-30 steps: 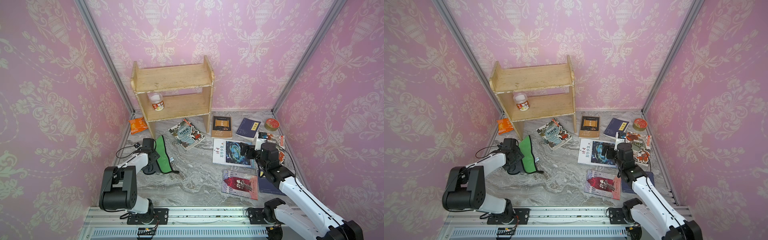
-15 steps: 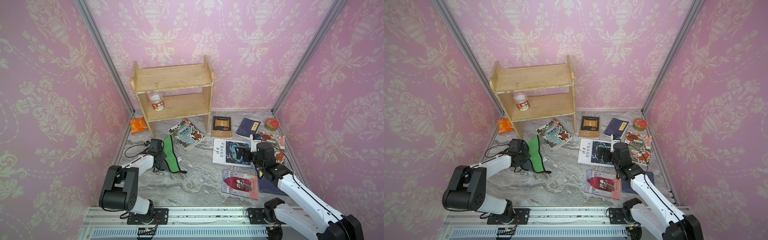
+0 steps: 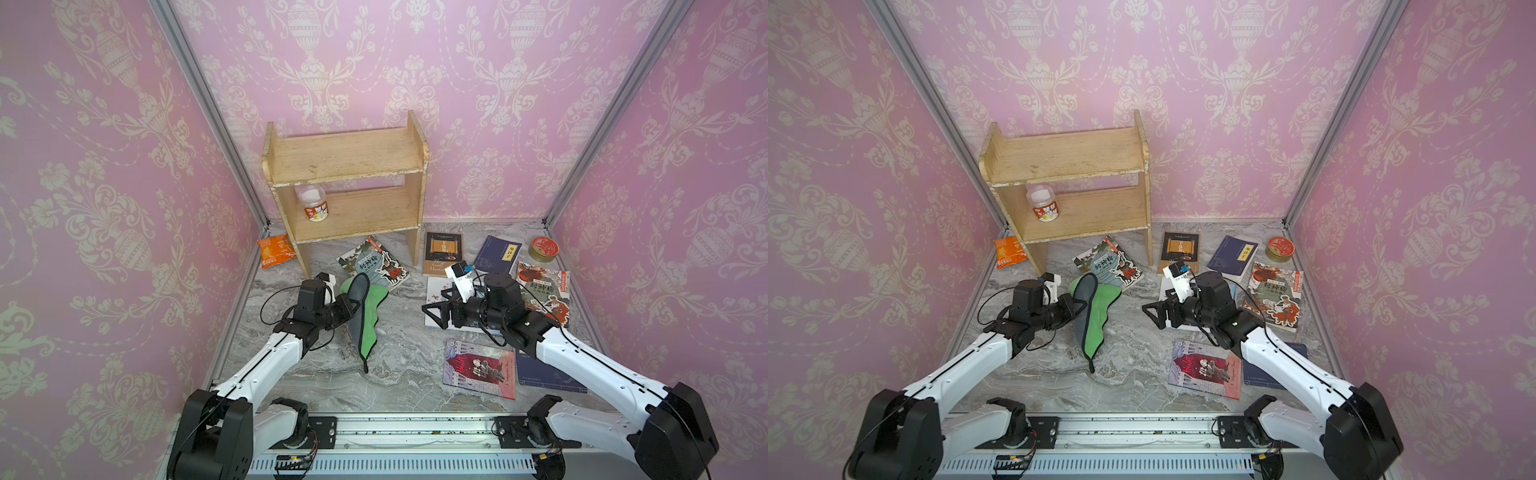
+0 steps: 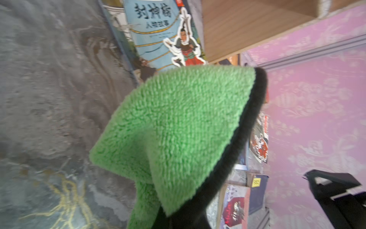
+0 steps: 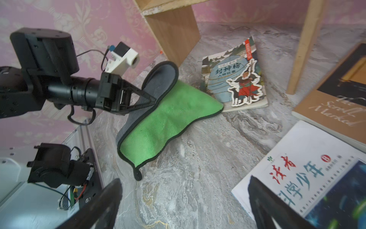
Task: Wipe the cover of the book
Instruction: Pick up the cleaning item at the center of the board.
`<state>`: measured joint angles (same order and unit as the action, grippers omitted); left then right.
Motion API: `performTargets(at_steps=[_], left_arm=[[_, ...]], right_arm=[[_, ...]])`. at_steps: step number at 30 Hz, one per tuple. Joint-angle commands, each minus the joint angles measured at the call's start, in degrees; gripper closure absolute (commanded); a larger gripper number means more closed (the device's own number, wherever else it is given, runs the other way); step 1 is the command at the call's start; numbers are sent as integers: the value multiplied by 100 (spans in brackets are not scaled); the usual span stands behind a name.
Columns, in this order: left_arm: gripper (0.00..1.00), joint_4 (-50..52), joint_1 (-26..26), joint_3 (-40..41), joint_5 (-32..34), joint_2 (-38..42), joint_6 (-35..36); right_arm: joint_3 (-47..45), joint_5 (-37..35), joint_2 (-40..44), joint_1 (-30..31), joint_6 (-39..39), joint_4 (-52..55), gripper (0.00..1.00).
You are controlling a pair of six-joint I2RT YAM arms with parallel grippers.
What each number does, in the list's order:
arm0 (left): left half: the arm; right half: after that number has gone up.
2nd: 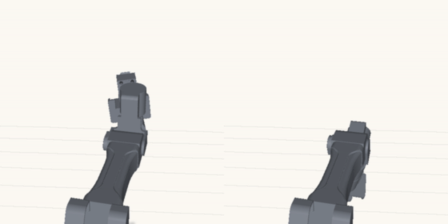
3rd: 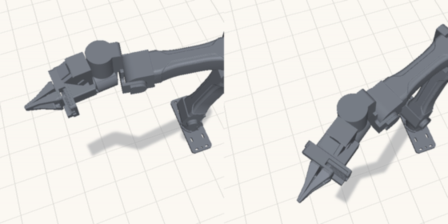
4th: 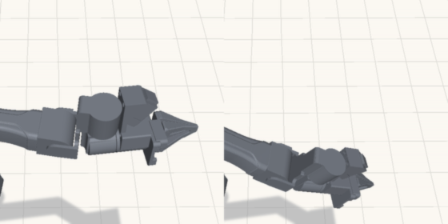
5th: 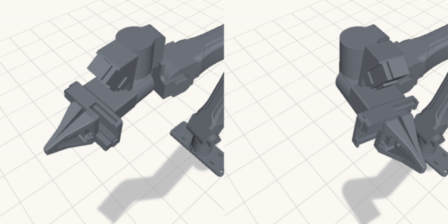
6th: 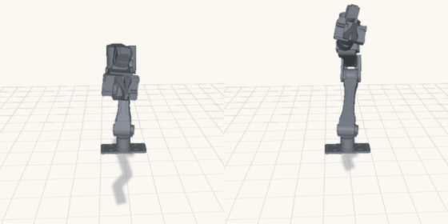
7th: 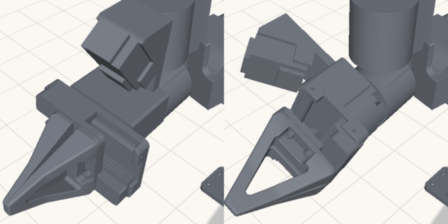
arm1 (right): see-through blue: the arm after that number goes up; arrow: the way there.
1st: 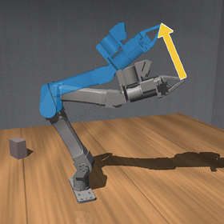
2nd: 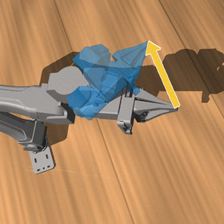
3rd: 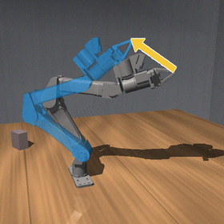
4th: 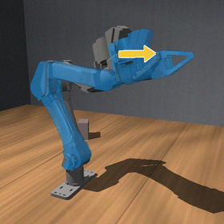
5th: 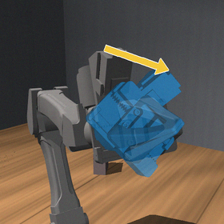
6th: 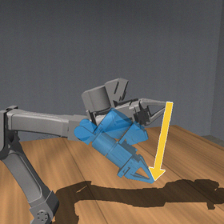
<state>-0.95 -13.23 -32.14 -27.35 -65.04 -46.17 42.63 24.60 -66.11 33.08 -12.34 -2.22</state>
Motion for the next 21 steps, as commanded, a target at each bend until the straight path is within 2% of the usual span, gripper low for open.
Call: performTargets(at_steps=[1,3,8,13,21], left_arm=[[100,-673,-213,23,-657,87,-534],[100,-1056,-365,69,-589,81,-803],[100,-2271,-795,158,-469,-54,-1395],[100,-2837,-1148,-14,-446,-283,-1602],[100,-4367,-1271,125,-251,-464,-2143]], right_arm=[[344,266,-398,264,342,-298,0],[419,412,-734,269,-255,-661,0],[106,745,-1498,294,-2144,-2915,0],[178,477,-2216,313,-3571,-4130,0],[49,-94,-2905,314,-5588,-5618,0]])
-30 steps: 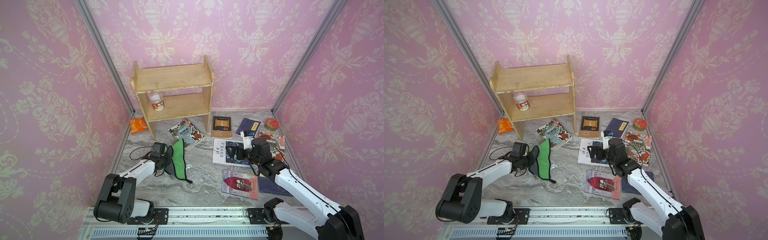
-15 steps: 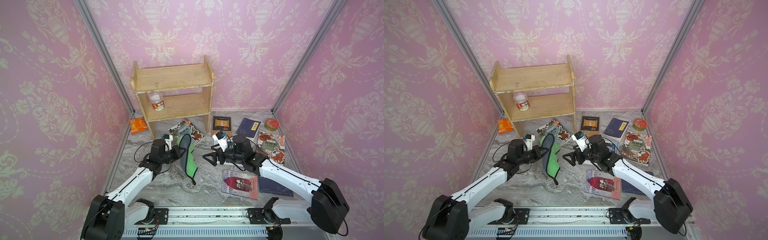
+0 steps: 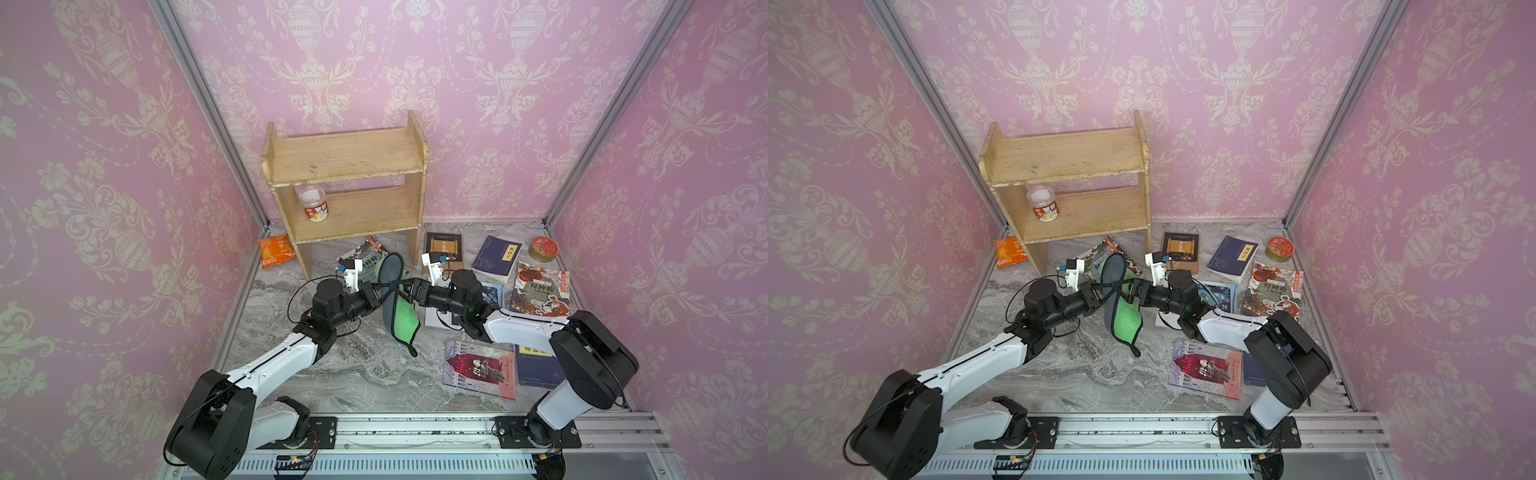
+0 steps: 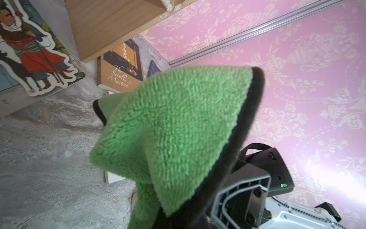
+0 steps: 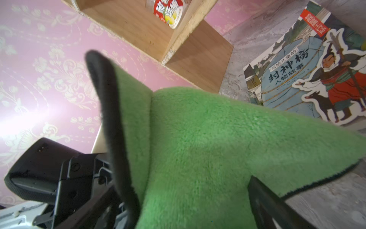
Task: Wipe the cover of the book
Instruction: Pick up the cleaning item at the center of the board.
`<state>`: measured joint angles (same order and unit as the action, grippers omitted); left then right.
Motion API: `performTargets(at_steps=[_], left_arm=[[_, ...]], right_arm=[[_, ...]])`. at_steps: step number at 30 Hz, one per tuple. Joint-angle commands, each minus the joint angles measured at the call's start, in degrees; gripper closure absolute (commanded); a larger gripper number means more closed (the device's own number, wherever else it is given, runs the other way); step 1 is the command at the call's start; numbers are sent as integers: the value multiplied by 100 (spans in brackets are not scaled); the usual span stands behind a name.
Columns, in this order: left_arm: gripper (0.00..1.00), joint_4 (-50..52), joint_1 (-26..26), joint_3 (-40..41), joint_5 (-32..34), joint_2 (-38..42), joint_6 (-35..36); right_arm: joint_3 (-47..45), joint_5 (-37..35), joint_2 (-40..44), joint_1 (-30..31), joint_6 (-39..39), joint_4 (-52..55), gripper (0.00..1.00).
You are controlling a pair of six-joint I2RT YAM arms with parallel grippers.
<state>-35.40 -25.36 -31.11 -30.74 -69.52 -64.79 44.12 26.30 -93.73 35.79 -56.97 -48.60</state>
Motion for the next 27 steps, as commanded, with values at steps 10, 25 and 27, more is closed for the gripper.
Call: performTargets(at_steps=[10,25,27], left_arm=[[100,-2395,-100,136,157,-584,-772],[95,-1600,-144,255,24,-485,-600],[93,-1602,-144,230,42,-514,-605]], right_arm=[[27,-414,-590,60,-2652,-1804,0],[537,357,-309,-328,-3215,-1819,15],[610,509,-243,-271,-3044,-1573,18]])
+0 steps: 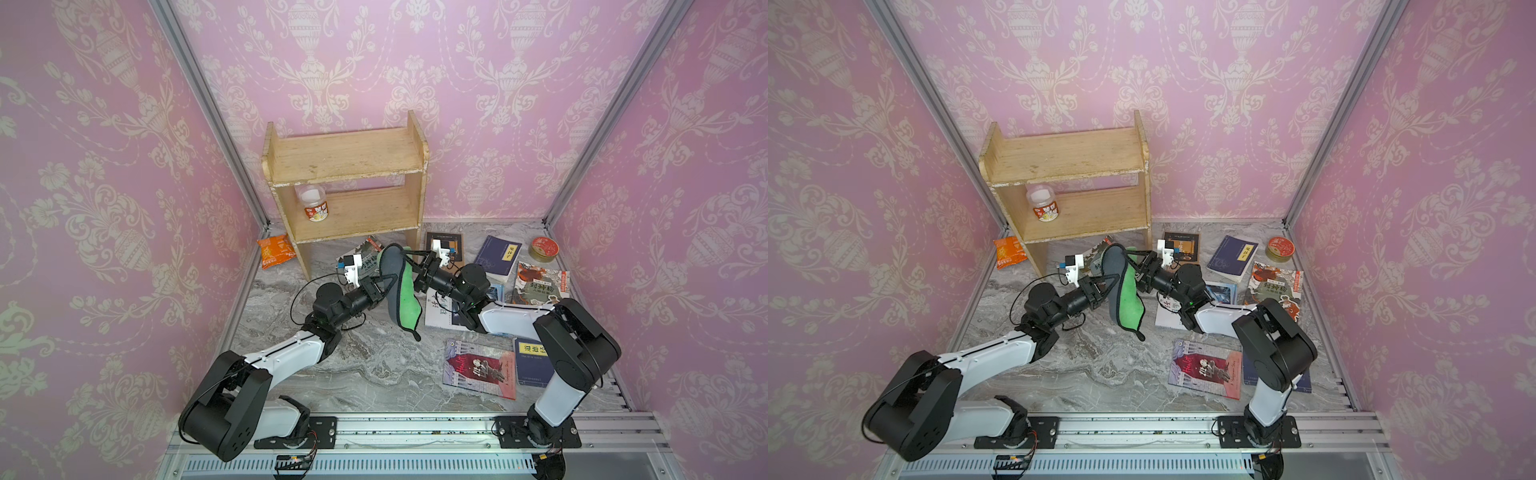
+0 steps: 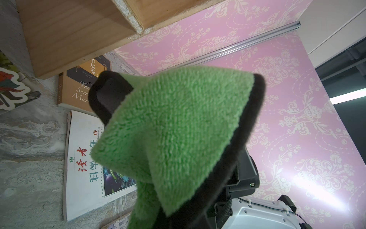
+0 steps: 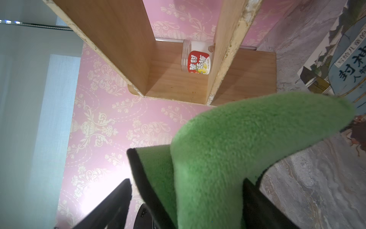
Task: Wipe the cover of the book
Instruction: Pick up the cleaning item at the center of the board.
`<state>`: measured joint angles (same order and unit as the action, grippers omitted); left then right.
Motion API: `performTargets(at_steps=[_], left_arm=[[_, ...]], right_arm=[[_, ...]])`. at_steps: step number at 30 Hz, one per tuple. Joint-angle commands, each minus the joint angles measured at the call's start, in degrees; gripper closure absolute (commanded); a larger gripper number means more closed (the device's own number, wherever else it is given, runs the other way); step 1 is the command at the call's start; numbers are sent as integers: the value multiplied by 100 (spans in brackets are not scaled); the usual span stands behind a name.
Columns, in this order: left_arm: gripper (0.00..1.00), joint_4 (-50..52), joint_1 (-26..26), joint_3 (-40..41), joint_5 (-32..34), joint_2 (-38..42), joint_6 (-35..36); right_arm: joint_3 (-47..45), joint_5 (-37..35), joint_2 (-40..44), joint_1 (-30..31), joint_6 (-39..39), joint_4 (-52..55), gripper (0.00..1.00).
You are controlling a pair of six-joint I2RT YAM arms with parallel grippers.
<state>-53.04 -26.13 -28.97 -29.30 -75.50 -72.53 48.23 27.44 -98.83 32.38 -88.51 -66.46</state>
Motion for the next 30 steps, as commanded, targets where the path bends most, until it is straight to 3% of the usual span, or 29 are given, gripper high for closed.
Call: performTargets(at_steps=[1,7,9,12,20,24,30], left_arm=[[93,162,-68,-11,-111,57,160],[92,231,-68,-148,-234,-127,160],[92,236,-68,-138,-260,-179,160],[88,225,-68,-144,-292,-243,126],[57,307,-77,-225,-548,-333,29],[45,437,-76,-199,-668,-263,50],[31,964,-76,-170,-803,2,376]], right_arm=[[240,455,328,113,301,483,20],[692,216,1010,497,2456,3291,29],[766,46,1163,558,2846,3670,32],[754,-131,1260,543,2998,3759,41],[820,-89,1130,550,2957,3604,71],[803,-144,1180,508,2940,3555,72],[677,-13,1183,285,2614,3289,86]])
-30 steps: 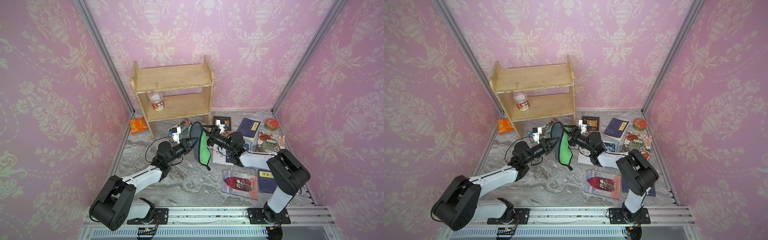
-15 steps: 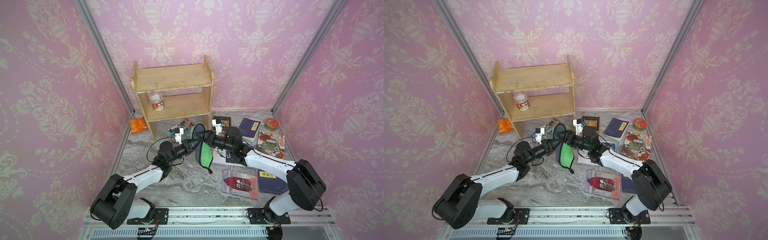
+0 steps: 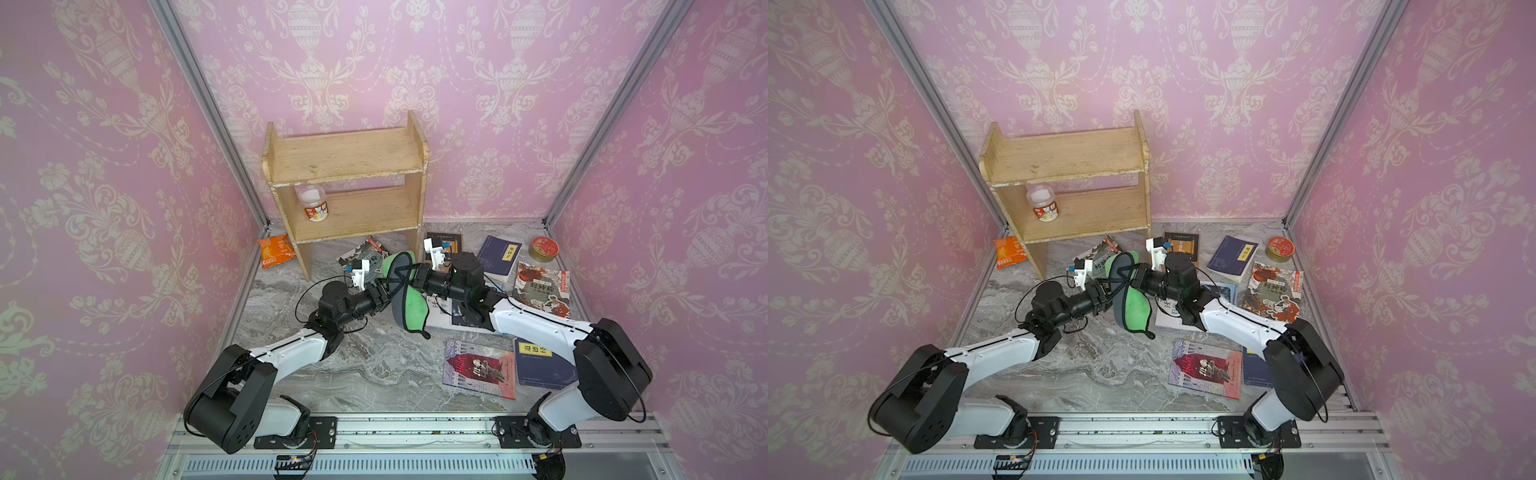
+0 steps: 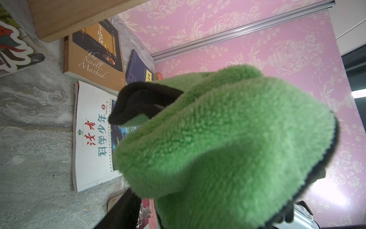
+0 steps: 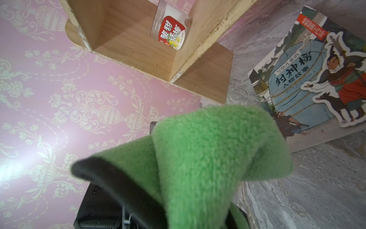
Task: Wipe the cover of the book
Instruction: Pick up the cleaning item at the center of the board.
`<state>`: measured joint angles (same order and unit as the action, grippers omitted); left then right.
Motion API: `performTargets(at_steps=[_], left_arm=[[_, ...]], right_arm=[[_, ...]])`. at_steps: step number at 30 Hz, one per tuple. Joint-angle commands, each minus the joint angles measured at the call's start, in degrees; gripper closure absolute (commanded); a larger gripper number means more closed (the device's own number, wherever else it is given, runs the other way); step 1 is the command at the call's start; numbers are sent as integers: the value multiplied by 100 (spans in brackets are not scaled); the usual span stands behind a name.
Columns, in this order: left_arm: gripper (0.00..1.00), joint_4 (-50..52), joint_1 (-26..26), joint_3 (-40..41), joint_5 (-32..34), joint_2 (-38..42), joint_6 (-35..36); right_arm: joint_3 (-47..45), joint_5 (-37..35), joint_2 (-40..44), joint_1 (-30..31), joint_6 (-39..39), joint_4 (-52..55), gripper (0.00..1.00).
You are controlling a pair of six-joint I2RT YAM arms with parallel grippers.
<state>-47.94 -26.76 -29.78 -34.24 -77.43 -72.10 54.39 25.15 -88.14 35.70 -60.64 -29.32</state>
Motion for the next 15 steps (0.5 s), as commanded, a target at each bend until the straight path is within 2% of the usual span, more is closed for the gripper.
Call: performTargets(at_steps=[1,6,11,15], left_arm=[[29,548,-9,-89,-326,231,385],[22,837,-4,-96,-519,258,493],[19,950,63,-81,-575,352,541],[11,898,110,-85,-505,487,565]], right_arm=[[25,251,112,-87,-235,-514,87],[-113,358,108,-290,-503,-873,84],[-206,403,241,-513,-502,-832,98],[-357,413,405,-805,-563,-805,100]])
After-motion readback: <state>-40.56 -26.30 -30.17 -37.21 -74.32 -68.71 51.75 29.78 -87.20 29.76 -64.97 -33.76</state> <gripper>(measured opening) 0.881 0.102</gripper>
